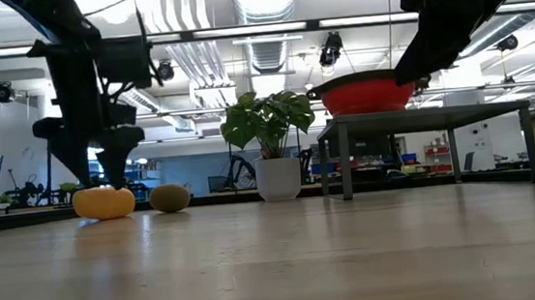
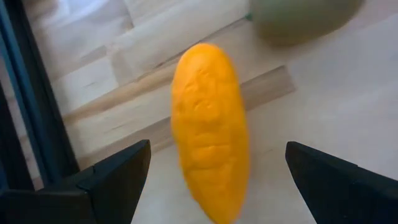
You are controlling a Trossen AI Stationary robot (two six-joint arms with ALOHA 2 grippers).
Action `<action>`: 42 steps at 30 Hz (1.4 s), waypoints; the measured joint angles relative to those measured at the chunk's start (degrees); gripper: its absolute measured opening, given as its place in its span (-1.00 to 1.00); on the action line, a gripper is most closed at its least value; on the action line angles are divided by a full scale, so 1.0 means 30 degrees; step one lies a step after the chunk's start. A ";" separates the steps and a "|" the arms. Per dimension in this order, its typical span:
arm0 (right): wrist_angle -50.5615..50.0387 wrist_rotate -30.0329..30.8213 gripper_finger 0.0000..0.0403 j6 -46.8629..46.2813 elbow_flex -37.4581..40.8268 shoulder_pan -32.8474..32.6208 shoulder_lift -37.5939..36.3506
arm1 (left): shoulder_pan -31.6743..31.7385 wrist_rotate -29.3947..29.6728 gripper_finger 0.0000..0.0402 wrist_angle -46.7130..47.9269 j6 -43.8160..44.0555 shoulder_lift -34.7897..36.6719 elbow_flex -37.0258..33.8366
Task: Pick & Place Fruit
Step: Put the mango into the red strainer bowl on the shelf
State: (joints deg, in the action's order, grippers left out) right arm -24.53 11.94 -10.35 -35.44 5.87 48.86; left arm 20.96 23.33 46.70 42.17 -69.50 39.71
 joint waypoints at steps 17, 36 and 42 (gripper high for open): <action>0.0015 0.0051 0.72 -0.0007 0.0000 0.0000 0.0000 | 0.0899 -0.0845 0.88 -0.4428 -0.0674 -0.0006 -0.2603; 0.0015 0.0044 0.56 0.0001 0.0000 0.0000 0.0000 | 0.1438 -0.0306 0.68 -0.6421 -0.0625 -0.0006 -0.3681; 0.0015 0.0036 0.47 0.0007 0.0000 0.0000 0.0000 | 0.1438 -0.0306 0.53 -0.6380 -0.0633 -0.0006 -0.3681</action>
State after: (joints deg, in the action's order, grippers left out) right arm -24.49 12.05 -10.33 -35.44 5.87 48.86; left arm 25.28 22.41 27.56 40.27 -69.52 28.67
